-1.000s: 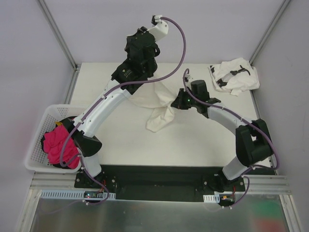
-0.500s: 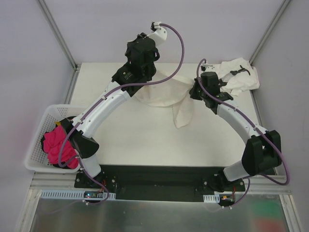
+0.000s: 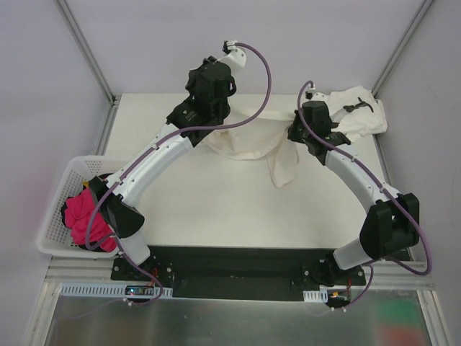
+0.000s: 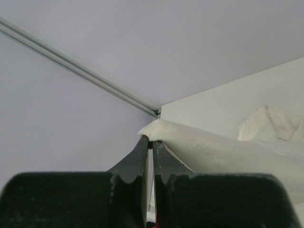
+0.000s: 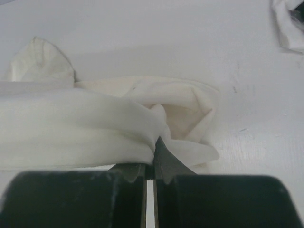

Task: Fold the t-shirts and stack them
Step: Flatten out the tshirt

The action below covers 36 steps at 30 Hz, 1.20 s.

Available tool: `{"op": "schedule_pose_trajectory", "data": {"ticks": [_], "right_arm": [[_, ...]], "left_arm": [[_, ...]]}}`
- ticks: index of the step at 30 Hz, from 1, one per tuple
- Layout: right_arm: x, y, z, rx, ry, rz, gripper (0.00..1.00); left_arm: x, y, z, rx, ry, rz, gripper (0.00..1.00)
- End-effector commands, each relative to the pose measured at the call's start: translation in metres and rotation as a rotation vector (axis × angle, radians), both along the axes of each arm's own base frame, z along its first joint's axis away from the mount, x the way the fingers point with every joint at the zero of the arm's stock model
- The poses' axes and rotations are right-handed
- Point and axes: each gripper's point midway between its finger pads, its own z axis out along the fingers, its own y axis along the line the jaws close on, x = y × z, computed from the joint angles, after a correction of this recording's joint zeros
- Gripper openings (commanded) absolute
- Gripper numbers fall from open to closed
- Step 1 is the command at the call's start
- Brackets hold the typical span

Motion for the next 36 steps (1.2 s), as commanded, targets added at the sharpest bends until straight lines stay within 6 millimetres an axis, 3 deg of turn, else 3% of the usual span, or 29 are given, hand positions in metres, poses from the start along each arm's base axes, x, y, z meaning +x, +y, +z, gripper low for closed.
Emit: {"op": "schedule_pose_trajectory", "data": {"ticks": [1, 7, 9, 12, 14, 17, 22, 25, 29, 34, 36], "right_arm": [[0.0, 0.065, 0.014, 0.076, -0.007, 0.201, 0.01], [-0.042, 0.169, -0.017, 0.15, 0.116, 0.476, 0.01], [-0.06, 0.199, -0.038, 0.191, 0.191, 0.544, 0.02], [-0.074, 0.228, -0.067, 0.222, 0.271, 0.605, 0.09], [-0.075, 0.235, -0.073, 0.237, 0.294, 0.618, 0.18], [-0.069, 0.229, -0.079, 0.221, 0.3, 0.608, 0.3], [-0.055, 0.199, -0.054, 0.252, 0.258, 0.567, 0.49], [-0.053, 0.18, -0.032, 0.273, 0.222, 0.54, 0.53], [-0.05, 0.151, -0.019, 0.241, 0.167, 0.471, 0.55], [-0.038, 0.12, -0.035, 0.212, 0.175, 0.395, 0.56], [-0.039, 0.115, -0.053, 0.196, 0.201, 0.377, 0.55]], "left_arm": [[-0.013, 0.018, 0.034, -0.1, -0.092, 0.017, 0.0], [-0.01, 0.015, 0.032, -0.096, -0.087, 0.017, 0.0], [-0.009, 0.015, 0.03, -0.095, -0.086, 0.017, 0.0], [-0.008, 0.015, 0.029, -0.096, -0.084, 0.018, 0.0], [-0.009, 0.015, 0.028, -0.093, -0.081, 0.017, 0.0], [-0.01, 0.018, 0.027, -0.089, -0.079, 0.021, 0.0], [-0.011, 0.022, 0.031, -0.095, -0.086, 0.021, 0.0], [-0.011, 0.023, 0.031, -0.096, -0.087, 0.023, 0.0], [-0.009, 0.022, 0.029, -0.091, -0.081, 0.025, 0.0], [-0.008, 0.022, 0.027, -0.086, -0.078, 0.023, 0.0], [-0.008, 0.021, 0.027, -0.086, -0.078, 0.021, 0.0]]}}
